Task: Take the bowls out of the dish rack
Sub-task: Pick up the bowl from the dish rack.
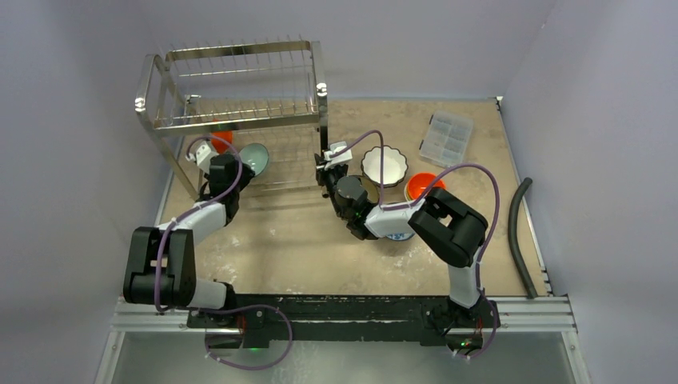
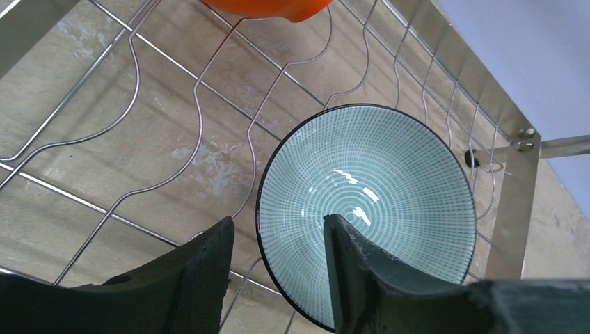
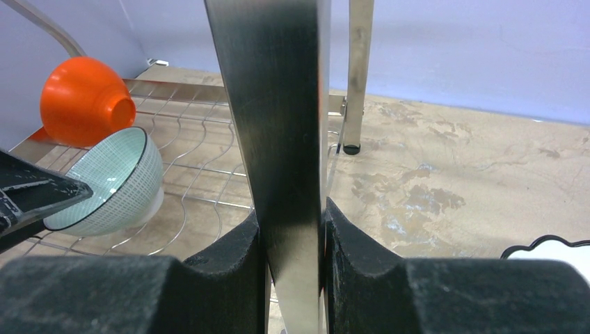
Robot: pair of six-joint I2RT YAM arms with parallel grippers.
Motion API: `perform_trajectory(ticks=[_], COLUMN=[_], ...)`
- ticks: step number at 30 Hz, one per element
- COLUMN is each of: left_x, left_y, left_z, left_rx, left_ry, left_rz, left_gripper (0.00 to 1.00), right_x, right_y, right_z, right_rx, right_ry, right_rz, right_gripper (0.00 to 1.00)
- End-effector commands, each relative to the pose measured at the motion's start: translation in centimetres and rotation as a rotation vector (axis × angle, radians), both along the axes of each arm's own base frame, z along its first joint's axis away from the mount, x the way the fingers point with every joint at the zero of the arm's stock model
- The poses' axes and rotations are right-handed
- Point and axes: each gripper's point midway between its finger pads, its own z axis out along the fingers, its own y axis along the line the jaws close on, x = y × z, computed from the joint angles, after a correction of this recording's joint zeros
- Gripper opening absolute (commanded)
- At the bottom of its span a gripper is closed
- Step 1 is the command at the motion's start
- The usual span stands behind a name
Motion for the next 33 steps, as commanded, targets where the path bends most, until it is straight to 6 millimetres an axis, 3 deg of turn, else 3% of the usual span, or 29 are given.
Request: perform_trajectory(ticks=[1, 5, 10, 16, 23, 33], left_x=[1.7, 2.3, 2.6, 2.5, 2.0, 0.1], left_y=[-0.1, -0.5, -0.7, -0.8, -0.6, -1.0], left_z=[1.5, 1.7, 1.8, 3.3, 5.9, 8.3], left_rx=[-0.043, -0.040, -0.034, 0.001, 0.084, 0.156], left_ry=[-0.084, -0.086, -0.081, -0.096, -0.086, -0.071], left_rz=[0.003, -0.022, -0.042, -0.074, -0.120, -0.202], left_gripper=[0.46, 0.35, 0.12, 0.02, 0.00, 0.00], right_x=[-1.4, -1.4, -1.4, -1.5, -1.5, -1.9], right_y=[0.6, 0.6, 0.6, 0.4, 0.6, 0.3], right_z=[1.0, 1.1, 1.4, 1.6, 1.7, 3.6], right_rx=[0.094, 0.096, 0.101, 0.100, 0.108, 0.139], right_ry=[0.015, 0.011, 0.008, 0.004, 0.009, 0.002], right_rz=[0.042, 0.041, 0.042, 0.040, 0.051, 0.056], right_gripper=[0.00, 0.00, 0.00, 0.00, 0.00, 0.28])
